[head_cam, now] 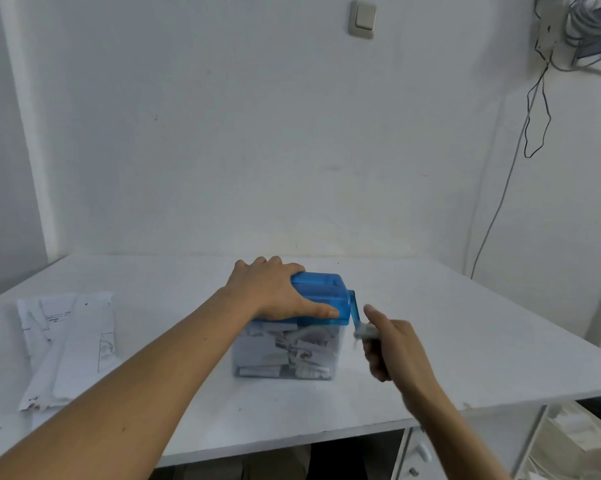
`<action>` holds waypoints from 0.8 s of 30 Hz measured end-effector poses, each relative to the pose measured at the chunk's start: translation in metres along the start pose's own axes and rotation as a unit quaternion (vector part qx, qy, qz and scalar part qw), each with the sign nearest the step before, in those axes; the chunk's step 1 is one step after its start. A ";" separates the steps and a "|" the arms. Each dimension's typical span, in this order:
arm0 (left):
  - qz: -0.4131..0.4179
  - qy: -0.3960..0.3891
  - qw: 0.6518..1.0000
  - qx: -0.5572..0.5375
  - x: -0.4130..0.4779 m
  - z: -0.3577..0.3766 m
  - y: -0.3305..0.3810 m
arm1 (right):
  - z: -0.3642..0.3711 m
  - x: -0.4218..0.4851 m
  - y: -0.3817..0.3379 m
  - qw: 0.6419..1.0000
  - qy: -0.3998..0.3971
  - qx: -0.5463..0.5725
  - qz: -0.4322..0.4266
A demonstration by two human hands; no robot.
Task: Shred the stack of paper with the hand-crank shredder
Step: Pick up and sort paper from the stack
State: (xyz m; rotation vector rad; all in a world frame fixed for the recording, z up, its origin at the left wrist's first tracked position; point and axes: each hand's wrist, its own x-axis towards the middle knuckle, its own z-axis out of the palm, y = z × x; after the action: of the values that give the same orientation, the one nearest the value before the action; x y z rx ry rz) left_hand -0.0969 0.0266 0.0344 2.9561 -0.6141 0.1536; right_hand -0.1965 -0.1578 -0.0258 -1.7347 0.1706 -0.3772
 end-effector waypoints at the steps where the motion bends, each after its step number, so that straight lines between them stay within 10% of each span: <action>1: 0.003 0.005 1.000 0.000 0.000 -0.001 0.000 | -0.005 0.000 -0.014 0.999 -0.020 0.026 -0.019; 7: 0.024 0.002 1.000 -0.009 -0.002 0.000 -0.003 | 0.008 0.059 -0.051 0.997 0.052 0.023 -0.059; 14: 0.026 0.004 1.000 0.005 -0.004 0.000 -0.002 | 0.037 0.108 0.041 0.985 -0.025 0.036 0.167; 24: 0.016 -0.003 1.000 -0.001 -0.005 -0.002 0.000 | 0.027 0.105 0.041 0.968 -0.061 -0.002 0.245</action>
State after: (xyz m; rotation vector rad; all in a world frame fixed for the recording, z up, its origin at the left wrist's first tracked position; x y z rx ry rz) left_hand -0.1015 0.0291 0.0356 2.9472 -0.6624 0.1485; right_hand -0.0849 -0.1746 -0.0541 -1.6469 0.4990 0.0927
